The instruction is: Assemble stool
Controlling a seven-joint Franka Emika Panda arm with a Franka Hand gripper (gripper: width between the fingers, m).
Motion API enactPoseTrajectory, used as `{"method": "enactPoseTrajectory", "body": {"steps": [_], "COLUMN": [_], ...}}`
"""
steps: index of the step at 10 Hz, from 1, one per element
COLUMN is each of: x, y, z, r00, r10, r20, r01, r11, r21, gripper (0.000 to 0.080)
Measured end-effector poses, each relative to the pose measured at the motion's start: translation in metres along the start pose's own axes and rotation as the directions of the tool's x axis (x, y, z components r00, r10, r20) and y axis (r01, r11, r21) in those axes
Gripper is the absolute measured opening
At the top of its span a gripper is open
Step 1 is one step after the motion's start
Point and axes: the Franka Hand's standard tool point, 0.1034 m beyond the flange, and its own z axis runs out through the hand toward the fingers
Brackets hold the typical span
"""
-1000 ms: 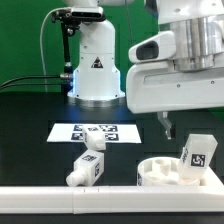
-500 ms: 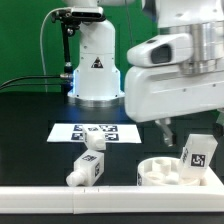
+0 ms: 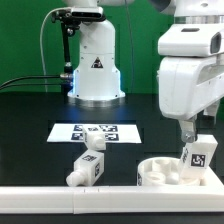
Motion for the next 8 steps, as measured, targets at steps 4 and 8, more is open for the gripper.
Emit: {"method": "enactPoseTrajectory", "body": {"steps": [4,8], "x": [0.004,0.003], "y": [-0.002,-0.001], "z": [0.019,0.026], "r00": [0.932,0.888], "r10": [-0.355,-0.453], "r20": [0.068,0.078], "r01": [0.358,0.457], "r11": [0.933,0.888], "r21": [-0.042,-0.048], "gripper": [0.0649,0.061]}}
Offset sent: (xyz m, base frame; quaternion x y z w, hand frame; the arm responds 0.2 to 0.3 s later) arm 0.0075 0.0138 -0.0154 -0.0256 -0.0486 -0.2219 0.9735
